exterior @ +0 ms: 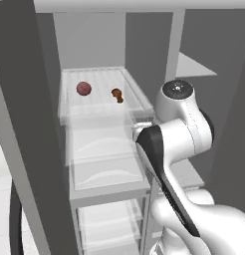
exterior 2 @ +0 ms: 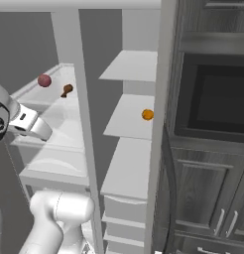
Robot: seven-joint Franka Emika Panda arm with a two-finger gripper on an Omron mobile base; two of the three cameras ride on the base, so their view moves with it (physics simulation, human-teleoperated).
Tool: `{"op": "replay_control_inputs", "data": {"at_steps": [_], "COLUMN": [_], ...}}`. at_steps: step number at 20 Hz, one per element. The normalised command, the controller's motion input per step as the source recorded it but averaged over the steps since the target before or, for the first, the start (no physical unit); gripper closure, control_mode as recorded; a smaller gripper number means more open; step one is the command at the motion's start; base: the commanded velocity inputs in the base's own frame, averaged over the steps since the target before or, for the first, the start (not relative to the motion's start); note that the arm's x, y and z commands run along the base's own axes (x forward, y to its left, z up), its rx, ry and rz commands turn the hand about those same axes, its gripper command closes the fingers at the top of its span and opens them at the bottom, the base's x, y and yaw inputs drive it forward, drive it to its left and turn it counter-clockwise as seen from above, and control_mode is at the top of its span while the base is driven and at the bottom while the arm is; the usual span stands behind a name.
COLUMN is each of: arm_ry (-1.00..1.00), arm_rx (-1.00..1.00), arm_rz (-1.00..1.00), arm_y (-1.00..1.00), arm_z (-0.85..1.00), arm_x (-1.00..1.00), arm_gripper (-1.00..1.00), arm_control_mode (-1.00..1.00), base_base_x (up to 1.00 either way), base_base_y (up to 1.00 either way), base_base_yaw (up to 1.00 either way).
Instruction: Pick up the frozen chicken drumstick from the freezer, place it on any shelf in the fridge, and close the fridge and freezer doors when done.
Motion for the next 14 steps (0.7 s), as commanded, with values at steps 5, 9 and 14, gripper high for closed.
{"op": "replay_control_inputs", "data": {"at_steps": [5, 9, 14], "arm_ry": [0.0, 0.0, 0.0], "arm_rx": [0.0, 0.0, 0.0], "arm_rz": [0.0, 0.0, 0.0], "arm_y": [0.0, 0.0, 0.0], "arm_z": [0.0, 0.0, 0.0], "arm_x": [0.0, 0.0, 0.0], "arm_gripper": [-1.0, -1.0, -1.0], "arm_control_mode": [1.0, 1.0, 1.0], "base_base_x": [-0.2, -0.66, -0.6], "base_base_y": [0.24, 0.0, 0.0], "base_base_yaw": [-0.01, -0.02, -0.02]}}
